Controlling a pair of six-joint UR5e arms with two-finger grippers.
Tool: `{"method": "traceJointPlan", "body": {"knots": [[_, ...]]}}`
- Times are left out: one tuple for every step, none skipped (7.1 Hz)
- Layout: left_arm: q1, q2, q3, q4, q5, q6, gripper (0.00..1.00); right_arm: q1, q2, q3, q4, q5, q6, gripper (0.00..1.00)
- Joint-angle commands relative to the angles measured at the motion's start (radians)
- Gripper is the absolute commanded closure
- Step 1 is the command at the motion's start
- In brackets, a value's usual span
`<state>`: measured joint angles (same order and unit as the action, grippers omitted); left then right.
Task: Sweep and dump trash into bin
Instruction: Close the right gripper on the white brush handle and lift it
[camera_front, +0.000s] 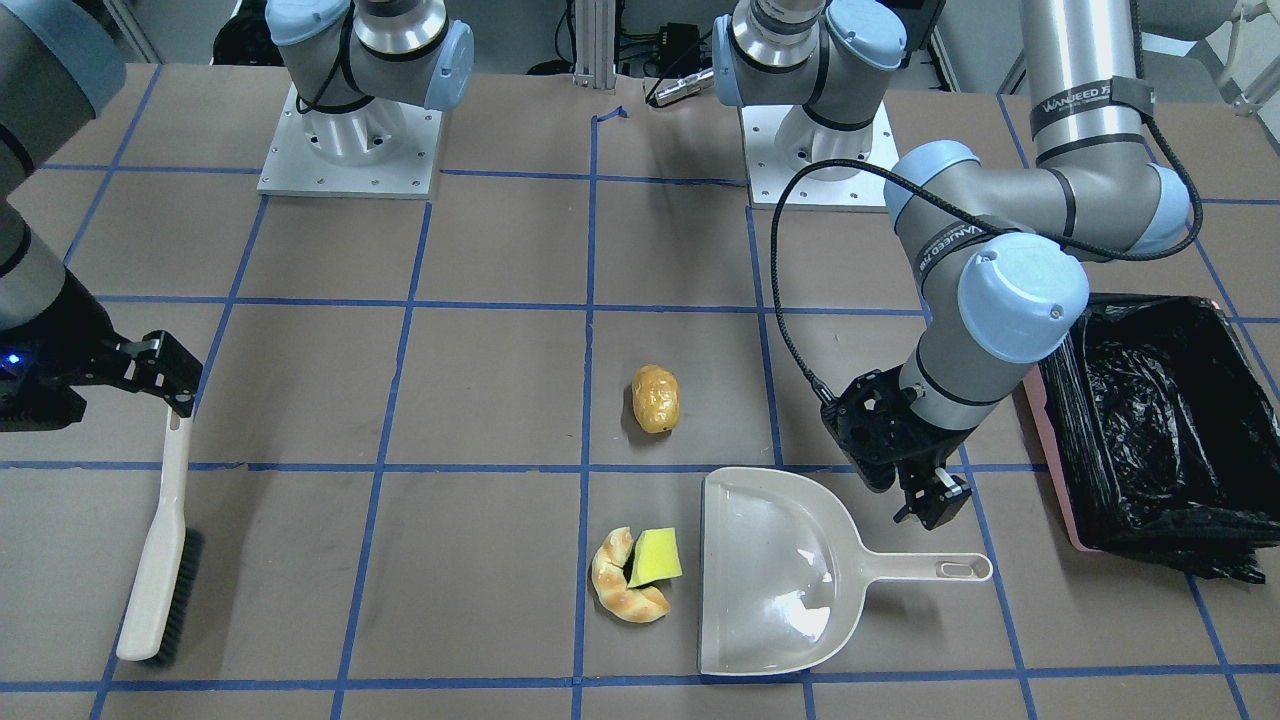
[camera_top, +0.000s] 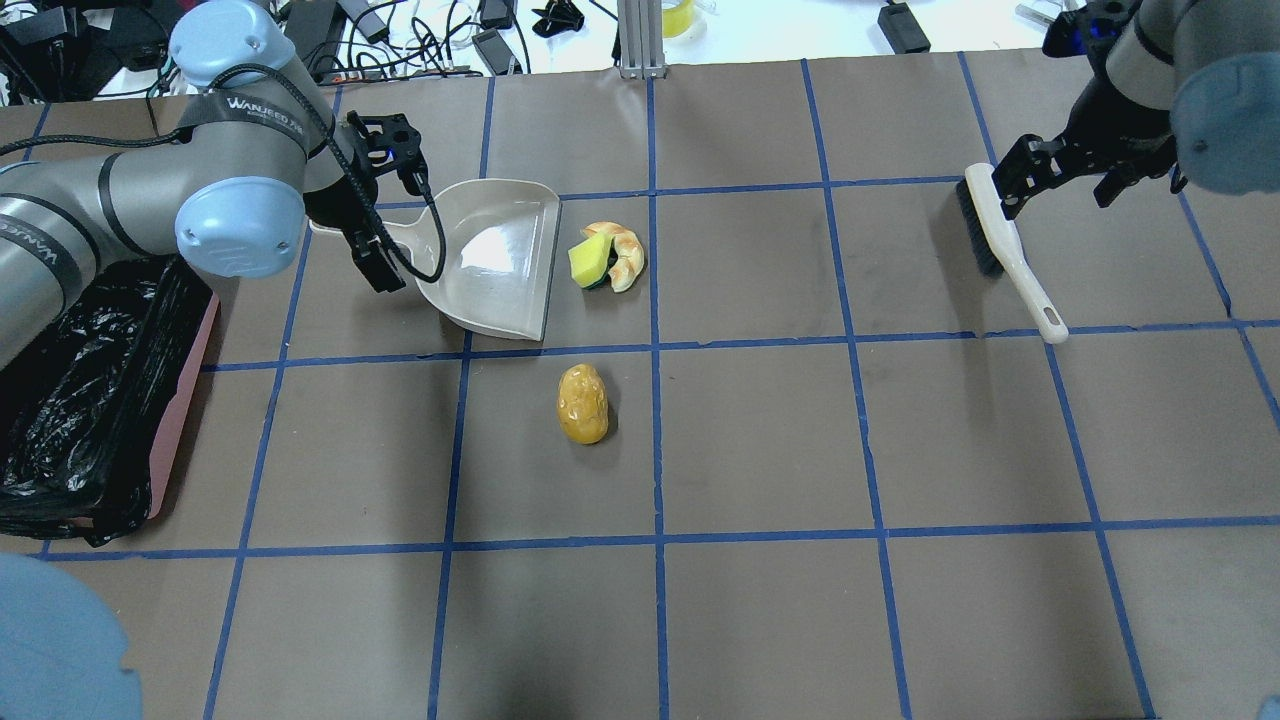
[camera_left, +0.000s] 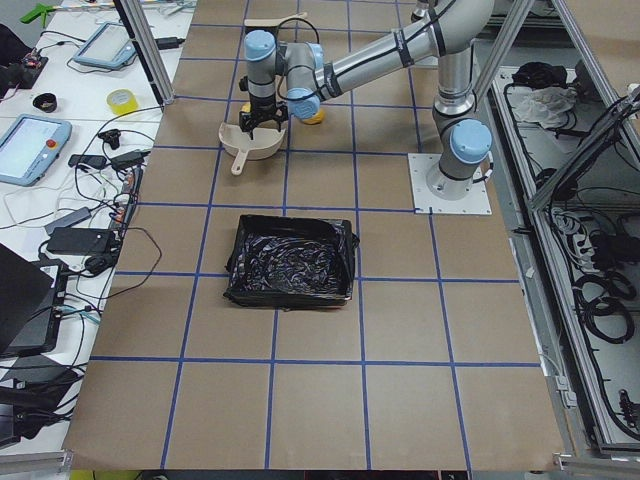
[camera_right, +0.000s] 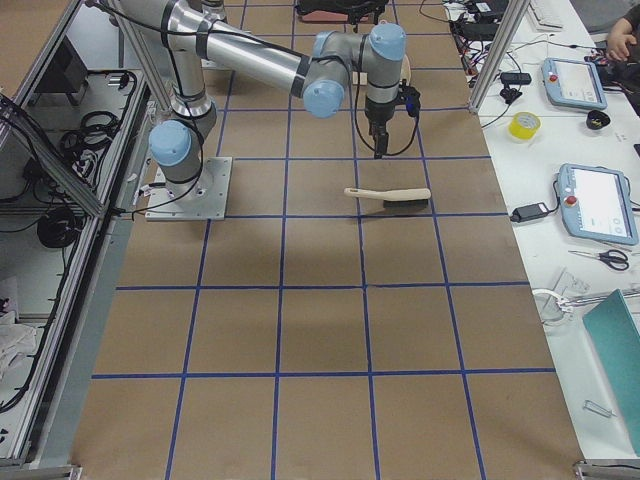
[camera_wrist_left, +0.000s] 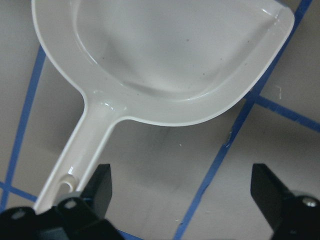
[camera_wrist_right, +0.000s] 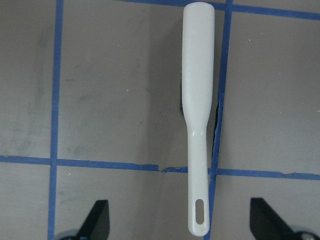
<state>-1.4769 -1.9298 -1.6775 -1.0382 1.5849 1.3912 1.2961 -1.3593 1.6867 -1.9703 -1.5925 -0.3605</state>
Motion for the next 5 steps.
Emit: {"method": "traceJointPlan", "body": {"knots": [[0.050,-0.072,0.041,0.021,-0.012,0.338,0.02,-0.008,0.060,0.104,-0.117,-0.027,-0.031,0.00],[0.069,-0.092,0.048,0.080,-0.013,0.418,0.00,-0.008,0.077,0.120,-0.123,-0.084,-0.031,0.01],[0.069,-0.110,0.048,0.113,-0.013,0.430,0.00,-0.009,0.098,0.119,-0.136,-0.107,-0.032,0.03],[0.069,-0.133,0.054,0.125,-0.013,0.408,0.00,-0.023,0.118,0.122,-0.171,-0.109,-0.058,0.03],[0.070,-0.167,0.076,0.128,-0.005,0.364,0.00,-0.049,0.132,0.125,-0.170,-0.106,-0.083,0.03]]}}
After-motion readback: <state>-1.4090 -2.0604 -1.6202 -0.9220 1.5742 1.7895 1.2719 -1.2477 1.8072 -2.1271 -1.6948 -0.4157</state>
